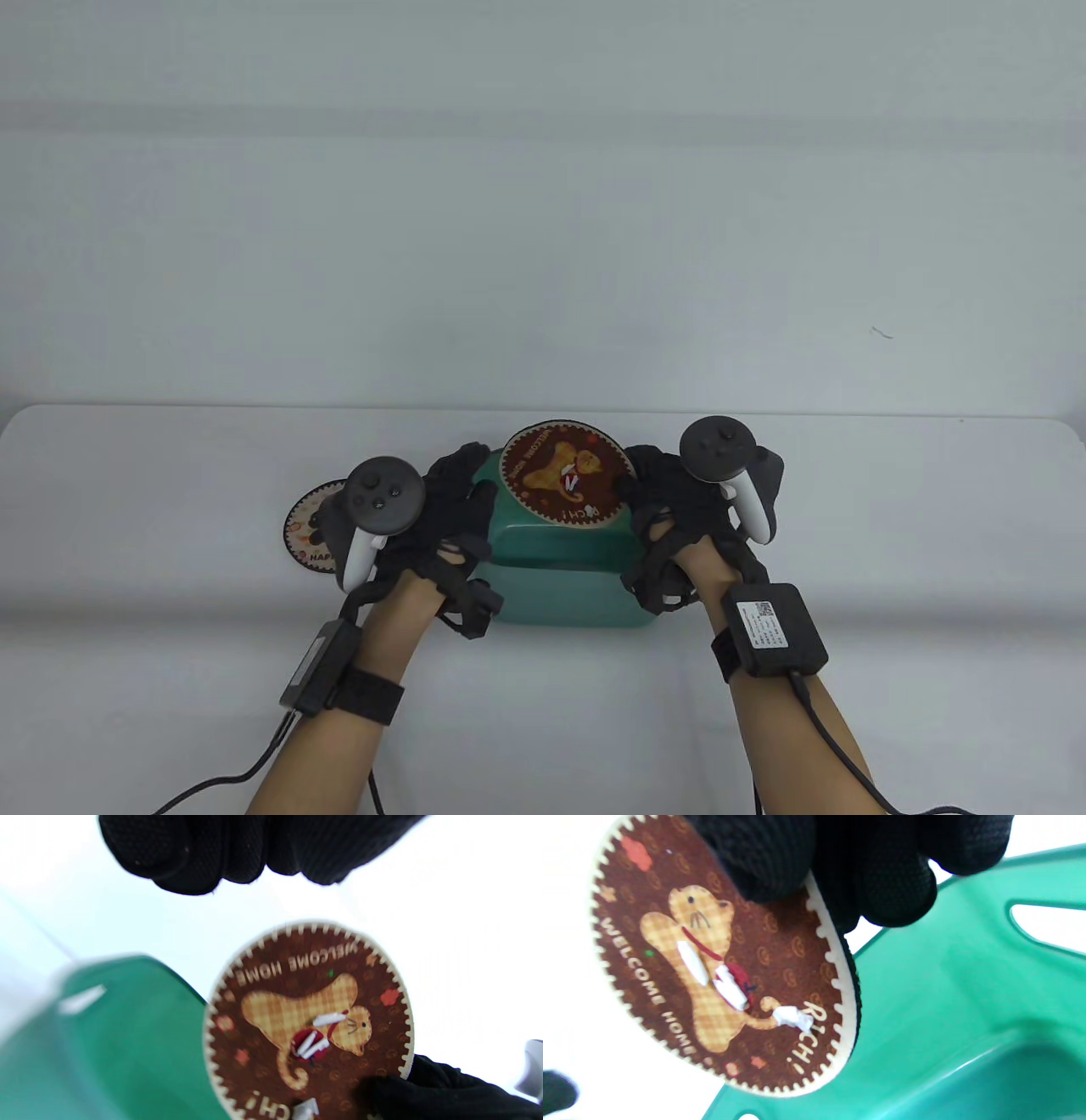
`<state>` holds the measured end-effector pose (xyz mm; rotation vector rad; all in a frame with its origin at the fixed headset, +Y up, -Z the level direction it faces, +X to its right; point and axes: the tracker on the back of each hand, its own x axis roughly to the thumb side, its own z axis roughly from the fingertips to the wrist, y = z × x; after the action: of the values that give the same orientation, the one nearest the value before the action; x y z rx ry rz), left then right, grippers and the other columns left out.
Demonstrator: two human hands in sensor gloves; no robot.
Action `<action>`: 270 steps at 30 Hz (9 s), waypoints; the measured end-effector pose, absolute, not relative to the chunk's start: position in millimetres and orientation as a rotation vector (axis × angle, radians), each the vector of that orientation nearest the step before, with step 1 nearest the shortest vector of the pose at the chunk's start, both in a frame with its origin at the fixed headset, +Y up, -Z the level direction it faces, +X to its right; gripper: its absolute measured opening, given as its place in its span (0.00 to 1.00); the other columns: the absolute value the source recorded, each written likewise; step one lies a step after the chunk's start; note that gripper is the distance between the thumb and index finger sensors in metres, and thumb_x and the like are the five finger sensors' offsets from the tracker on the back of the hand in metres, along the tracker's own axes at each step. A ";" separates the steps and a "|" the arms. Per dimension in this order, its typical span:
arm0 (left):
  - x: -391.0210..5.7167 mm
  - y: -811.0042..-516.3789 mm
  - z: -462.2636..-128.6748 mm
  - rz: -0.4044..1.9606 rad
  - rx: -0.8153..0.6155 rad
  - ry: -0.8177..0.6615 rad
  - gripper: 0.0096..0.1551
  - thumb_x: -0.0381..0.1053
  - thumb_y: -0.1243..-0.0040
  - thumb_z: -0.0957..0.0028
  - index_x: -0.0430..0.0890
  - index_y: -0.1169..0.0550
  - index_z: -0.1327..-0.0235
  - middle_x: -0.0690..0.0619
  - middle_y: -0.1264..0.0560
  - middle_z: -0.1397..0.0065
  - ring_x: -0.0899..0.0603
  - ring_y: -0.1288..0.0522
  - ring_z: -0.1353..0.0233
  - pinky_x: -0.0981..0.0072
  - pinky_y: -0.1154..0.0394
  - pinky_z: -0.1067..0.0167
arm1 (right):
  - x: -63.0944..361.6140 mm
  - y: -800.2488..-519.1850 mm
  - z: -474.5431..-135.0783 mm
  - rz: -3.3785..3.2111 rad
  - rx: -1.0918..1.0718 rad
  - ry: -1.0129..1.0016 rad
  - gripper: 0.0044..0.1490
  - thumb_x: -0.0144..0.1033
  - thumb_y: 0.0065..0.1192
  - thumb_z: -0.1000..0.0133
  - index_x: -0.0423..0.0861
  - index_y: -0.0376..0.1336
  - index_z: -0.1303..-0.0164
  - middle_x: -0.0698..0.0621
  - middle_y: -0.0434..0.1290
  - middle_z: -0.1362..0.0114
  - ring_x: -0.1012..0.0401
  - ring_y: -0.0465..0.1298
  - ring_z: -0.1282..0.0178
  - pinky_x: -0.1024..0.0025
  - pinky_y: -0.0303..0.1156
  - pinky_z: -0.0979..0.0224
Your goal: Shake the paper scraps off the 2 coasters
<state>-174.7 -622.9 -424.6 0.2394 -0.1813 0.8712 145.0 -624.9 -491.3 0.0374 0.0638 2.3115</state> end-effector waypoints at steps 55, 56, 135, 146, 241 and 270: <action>-204.2 -720.2 -356.3 0.876 0.155 -0.157 0.30 0.52 0.40 0.48 0.43 0.31 0.35 0.40 0.33 0.31 0.31 0.29 0.36 0.47 0.27 0.43 | 125.6 -606.7 -469.6 2.504 -0.149 -0.052 0.25 0.36 0.63 0.51 0.50 0.60 0.43 0.51 0.78 0.44 0.55 0.77 0.46 0.54 0.68 0.37; -202.8 -718.1 -356.8 0.874 0.161 -0.162 0.30 0.52 0.40 0.48 0.43 0.31 0.34 0.40 0.33 0.31 0.31 0.29 0.35 0.47 0.27 0.42 | 128.1 -608.3 -469.5 2.531 -0.134 -0.129 0.25 0.38 0.62 0.50 0.52 0.59 0.42 0.53 0.77 0.43 0.57 0.77 0.45 0.56 0.68 0.36; -215.3 -748.2 -358.4 0.815 0.008 0.006 0.34 0.55 0.43 0.48 0.45 0.36 0.31 0.43 0.44 0.24 0.30 0.40 0.28 0.44 0.34 0.35 | 340.1 -745.6 -433.0 1.789 -0.755 -0.172 0.29 0.33 0.57 0.49 0.46 0.54 0.38 0.44 0.75 0.43 0.56 0.84 0.57 0.56 0.75 0.49; -212.1 -749.8 -358.9 0.848 -0.013 -0.001 0.36 0.56 0.43 0.48 0.46 0.40 0.30 0.43 0.46 0.24 0.30 0.39 0.28 0.44 0.34 0.36 | 339.1 -766.5 -440.9 2.051 -0.814 -0.105 0.33 0.33 0.57 0.49 0.46 0.50 0.36 0.44 0.73 0.42 0.54 0.82 0.55 0.55 0.73 0.46; -362.4 -790.6 -464.1 1.379 -0.025 0.741 0.22 0.47 0.43 0.47 0.44 0.29 0.41 0.39 0.23 0.48 0.39 0.20 0.61 0.64 0.21 0.69 | 196.3 -707.3 -332.0 2.448 0.150 0.189 0.34 0.45 0.55 0.48 0.49 0.52 0.33 0.43 0.55 0.26 0.47 0.63 0.30 0.51 0.61 0.32; -213.7 -706.4 -341.2 1.831 0.045 0.122 0.23 0.48 0.43 0.46 0.43 0.32 0.40 0.42 0.24 0.48 0.43 0.20 0.60 0.66 0.22 0.67 | 182.2 -715.5 -328.1 2.148 0.206 0.195 0.36 0.47 0.54 0.48 0.50 0.48 0.32 0.45 0.57 0.27 0.49 0.65 0.32 0.52 0.62 0.31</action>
<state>-213.7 -706.4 -341.2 0.0455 0.1216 1.8305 182.2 -715.5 -328.1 0.2063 0.1950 2.1479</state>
